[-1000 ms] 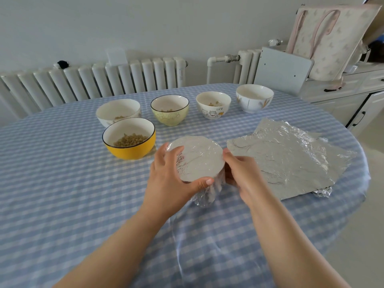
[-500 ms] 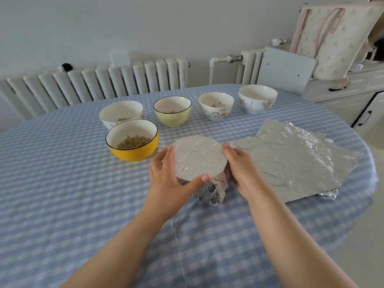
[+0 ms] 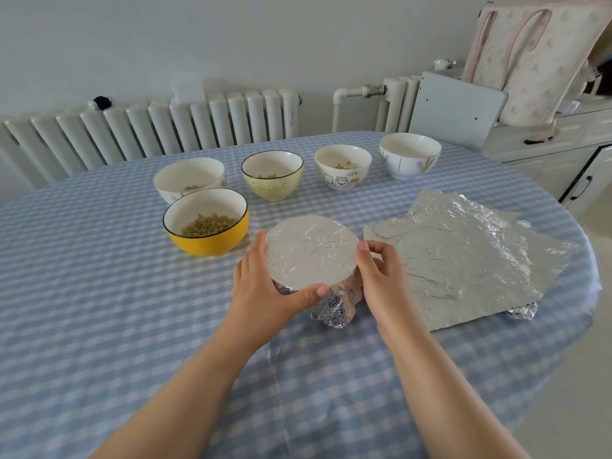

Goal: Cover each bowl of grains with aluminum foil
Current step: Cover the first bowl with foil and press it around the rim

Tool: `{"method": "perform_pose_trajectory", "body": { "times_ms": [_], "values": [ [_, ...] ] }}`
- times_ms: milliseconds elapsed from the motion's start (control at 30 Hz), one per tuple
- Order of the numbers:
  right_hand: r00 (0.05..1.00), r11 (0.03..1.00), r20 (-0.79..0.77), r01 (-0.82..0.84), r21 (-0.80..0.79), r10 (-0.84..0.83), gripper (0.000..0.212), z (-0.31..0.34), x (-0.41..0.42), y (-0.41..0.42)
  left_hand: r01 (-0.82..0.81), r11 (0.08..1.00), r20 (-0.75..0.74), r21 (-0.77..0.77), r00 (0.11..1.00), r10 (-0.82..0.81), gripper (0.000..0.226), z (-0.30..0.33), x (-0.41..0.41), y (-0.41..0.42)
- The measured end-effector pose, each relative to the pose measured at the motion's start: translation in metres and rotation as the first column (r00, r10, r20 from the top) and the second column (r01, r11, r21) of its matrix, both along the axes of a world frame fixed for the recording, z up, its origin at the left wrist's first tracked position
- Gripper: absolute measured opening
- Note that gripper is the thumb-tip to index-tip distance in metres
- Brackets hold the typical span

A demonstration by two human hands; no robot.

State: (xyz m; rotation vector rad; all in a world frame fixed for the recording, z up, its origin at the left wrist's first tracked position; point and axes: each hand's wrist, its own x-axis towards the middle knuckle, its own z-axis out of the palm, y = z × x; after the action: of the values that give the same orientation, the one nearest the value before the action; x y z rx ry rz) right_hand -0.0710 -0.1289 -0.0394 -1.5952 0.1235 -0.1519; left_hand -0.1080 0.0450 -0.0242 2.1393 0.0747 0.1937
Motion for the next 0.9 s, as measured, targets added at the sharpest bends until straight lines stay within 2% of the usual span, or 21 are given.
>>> {"method": "perform_pose_trajectory", "body": {
  "times_ms": [167, 267, 333, 400, 467, 633, 767, 900],
  "values": [
    [0.998, 0.992, 0.033, -0.054, 0.114, 0.050, 0.054, 0.002, -0.018, 0.008, 0.056, 0.991, 0.045, -0.125, 0.998, -0.051, 0.125, -0.002, -0.002, -0.001],
    [0.990, 0.995, 0.118, -0.084, 0.055, 0.077, 0.040, -0.006, -0.018, 0.008, 0.053, 0.988, 0.065, -0.148, 0.997, -0.043, 0.131, -0.004, -0.001, -0.002],
    [0.988, 0.996, 0.133, -0.082, 0.033, 0.077, 0.034, -0.008, -0.019, 0.006, 0.060, 0.984, 0.078, -0.168, 0.996, -0.047, 0.128, -0.006, 0.000, -0.002],
    [0.990, 0.995, 0.126, -0.069, 0.077, 0.059, 0.046, -0.012, -0.019, 0.005, 0.060, 0.984, 0.087, -0.169, 0.995, -0.046, 0.121, -0.008, 0.002, -0.002],
    [0.992, 0.993, 0.121, -0.046, 0.112, 0.032, 0.050, -0.014, -0.021, 0.007, 0.057, 0.984, 0.095, -0.168, 0.995, -0.042, 0.126, -0.011, 0.004, -0.001],
    [0.997, 0.996, 0.078, 0.014, 0.084, -0.021, 0.034, -0.014, -0.021, 0.009, 0.040, 0.987, 0.084, -0.153, 0.996, -0.027, 0.133, -0.010, 0.002, -0.001],
    [0.995, 0.996, 0.034, 0.092, 0.019, -0.093, 0.014, -0.017, -0.017, 0.012, 0.052, 0.985, 0.093, -0.166, 0.995, -0.036, 0.129, -0.007, 0.001, -0.003],
    [0.987, 0.987, -0.001, 0.159, -0.029, -0.159, 0.016, -0.015, -0.012, 0.015, 0.050, 0.987, 0.094, -0.154, 0.995, -0.036, 0.132, -0.005, 0.001, -0.003]
  ]
}}
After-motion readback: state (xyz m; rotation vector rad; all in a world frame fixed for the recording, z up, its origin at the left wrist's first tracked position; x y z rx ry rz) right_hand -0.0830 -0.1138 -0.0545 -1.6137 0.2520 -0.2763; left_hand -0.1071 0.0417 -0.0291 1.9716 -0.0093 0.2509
